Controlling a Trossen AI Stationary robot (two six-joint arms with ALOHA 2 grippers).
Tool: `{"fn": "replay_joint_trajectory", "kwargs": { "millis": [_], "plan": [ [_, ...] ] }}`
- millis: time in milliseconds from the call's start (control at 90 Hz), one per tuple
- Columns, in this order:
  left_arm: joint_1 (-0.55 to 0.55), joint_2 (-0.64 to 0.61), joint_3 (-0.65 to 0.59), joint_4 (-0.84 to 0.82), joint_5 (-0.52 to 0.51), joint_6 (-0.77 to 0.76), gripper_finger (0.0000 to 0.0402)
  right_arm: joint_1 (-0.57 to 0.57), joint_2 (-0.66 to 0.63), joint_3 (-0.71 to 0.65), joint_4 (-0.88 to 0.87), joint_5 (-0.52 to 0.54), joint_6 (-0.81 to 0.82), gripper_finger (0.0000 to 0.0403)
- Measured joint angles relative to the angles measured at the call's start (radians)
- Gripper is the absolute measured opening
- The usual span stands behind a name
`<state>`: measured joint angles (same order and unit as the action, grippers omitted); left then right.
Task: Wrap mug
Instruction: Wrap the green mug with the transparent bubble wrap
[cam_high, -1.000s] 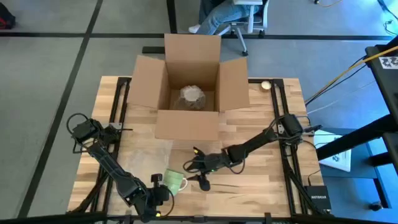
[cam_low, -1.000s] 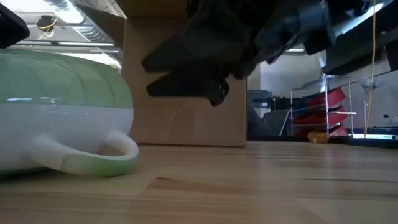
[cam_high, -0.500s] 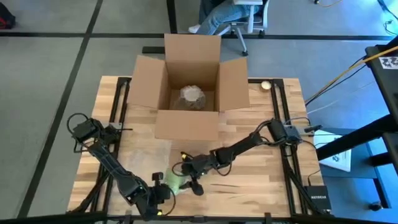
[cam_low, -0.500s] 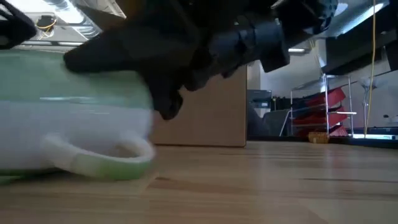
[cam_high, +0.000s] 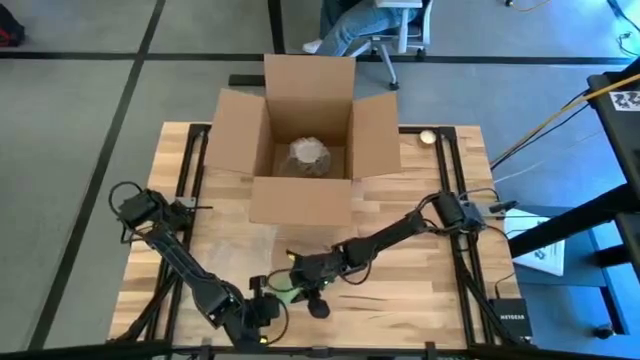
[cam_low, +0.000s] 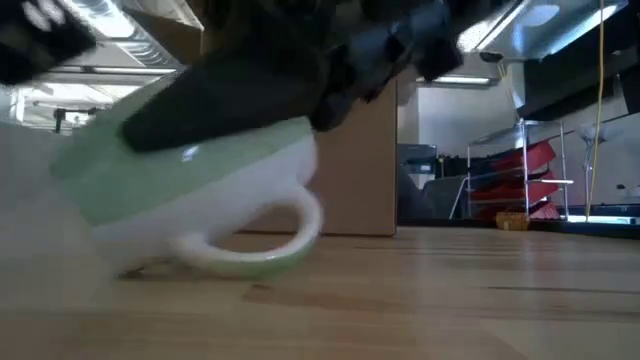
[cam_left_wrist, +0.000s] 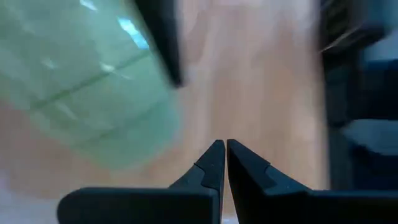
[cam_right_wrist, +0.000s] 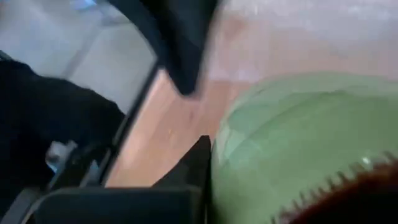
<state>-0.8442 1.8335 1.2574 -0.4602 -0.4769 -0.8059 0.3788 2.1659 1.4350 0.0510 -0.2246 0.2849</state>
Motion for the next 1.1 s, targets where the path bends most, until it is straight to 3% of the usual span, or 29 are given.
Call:
{"fn": "replay_joint_trajectory", "kwargs": {
  "millis": [156, 333, 467, 611, 700, 833, 956, 1100],
  "plan": [
    [-0.02, -0.032, 0.095, -0.182, 0.005, -0.043, 0.0, 0.072, -0.088, 0.073, -0.342, 0.175, -0.051, 0.0014],
    [-0.05, -0.065, 0.142, -0.524, 0.033, -0.27, 0.0, 0.157, -0.138, 0.158, -0.684, 0.346, 0.031, 0.0015],
    [-0.068, -0.059, 0.141, -0.689, 0.071, -0.392, 0.0, 0.218, -0.142, 0.182, -0.799, 0.412, 0.117, 0.0014],
    [-0.068, -0.054, 0.092, -0.699, 0.081, -0.415, 0.0, 0.263, -0.141, 0.181, -0.88, 0.434, 0.217, 0.0014],
    [-0.052, -0.055, 0.009, -0.587, 0.097, -0.42, 0.0, 0.285, -0.139, 0.18, -0.916, 0.47, 0.264, 0.0015],
    [-0.016, -0.053, -0.148, -0.241, 0.111, -0.356, 0.0, 0.311, -0.14, 0.181, -0.954, 0.492, 0.312, 0.0015],
    [0.038, -0.049, -0.233, 0.091, 0.103, -0.23, 0.0, 0.327, -0.14, 0.181, -0.991, 0.495, 0.349, 0.0015],
    [0.13, -0.017, -0.251, 0.35, 0.062, -0.007, 0.0, 0.339, -0.142, 0.183, -1.046, 0.493, 0.391, 0.0015]
  ]
}}
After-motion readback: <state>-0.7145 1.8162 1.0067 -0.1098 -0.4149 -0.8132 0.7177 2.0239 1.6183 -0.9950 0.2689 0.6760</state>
